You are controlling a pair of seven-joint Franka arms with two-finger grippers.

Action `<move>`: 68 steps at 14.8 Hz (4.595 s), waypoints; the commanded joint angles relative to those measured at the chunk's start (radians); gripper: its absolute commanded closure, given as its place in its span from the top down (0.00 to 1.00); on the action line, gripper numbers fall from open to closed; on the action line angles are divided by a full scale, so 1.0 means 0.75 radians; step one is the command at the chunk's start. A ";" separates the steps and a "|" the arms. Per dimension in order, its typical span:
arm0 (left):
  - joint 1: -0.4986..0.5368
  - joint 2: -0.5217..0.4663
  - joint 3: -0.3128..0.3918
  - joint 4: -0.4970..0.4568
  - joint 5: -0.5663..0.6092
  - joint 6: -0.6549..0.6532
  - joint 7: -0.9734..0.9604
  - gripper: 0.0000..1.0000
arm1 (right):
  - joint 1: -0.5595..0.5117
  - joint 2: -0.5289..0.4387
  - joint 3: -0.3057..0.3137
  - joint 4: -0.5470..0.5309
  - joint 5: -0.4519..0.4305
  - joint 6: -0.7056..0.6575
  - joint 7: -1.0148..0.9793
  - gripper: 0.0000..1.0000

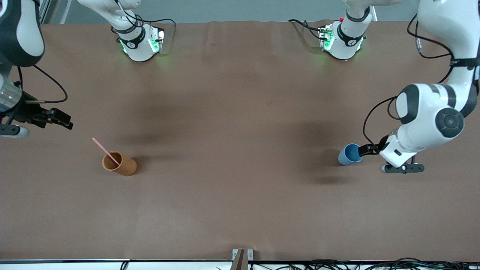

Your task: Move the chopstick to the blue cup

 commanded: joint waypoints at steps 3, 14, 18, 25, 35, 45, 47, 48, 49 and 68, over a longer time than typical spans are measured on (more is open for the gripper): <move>0.004 0.024 -0.004 -0.082 -0.015 0.103 0.003 1.00 | -0.009 0.055 0.013 -0.158 0.014 0.203 0.006 0.87; -0.004 0.077 -0.008 -0.072 -0.011 0.108 0.015 0.00 | -0.011 0.172 0.011 -0.207 0.184 0.295 -0.060 0.57; -0.021 0.041 -0.016 0.083 -0.005 -0.033 -0.054 0.00 | -0.011 0.172 0.013 -0.232 0.184 0.295 -0.060 0.45; -0.106 0.089 -0.370 0.318 0.015 -0.230 -0.841 0.00 | -0.007 0.168 0.013 -0.226 0.184 0.283 -0.056 0.06; -0.516 0.396 -0.407 0.511 0.167 -0.122 -1.533 0.01 | -0.009 0.158 0.013 0.123 0.290 -0.181 -0.031 0.03; -0.581 0.480 -0.403 0.499 0.255 0.032 -1.593 0.35 | 0.005 0.156 0.142 0.682 0.288 -0.808 0.353 0.03; -0.577 0.458 -0.401 0.501 0.289 0.012 -1.584 1.00 | 0.003 0.158 0.272 0.693 0.280 -0.789 0.502 0.02; -0.575 0.419 -0.403 0.497 0.328 -0.045 -1.582 1.00 | 0.003 0.162 0.340 0.715 0.278 -0.779 0.588 0.02; -0.561 0.374 -0.407 0.499 0.367 -0.119 -1.558 1.00 | 0.007 0.168 0.395 0.719 0.280 -0.738 0.660 0.02; -0.184 -0.569 0.090 0.339 -0.001 -0.837 0.072 1.00 | 0.439 0.667 0.932 0.715 -0.203 -0.133 1.534 0.02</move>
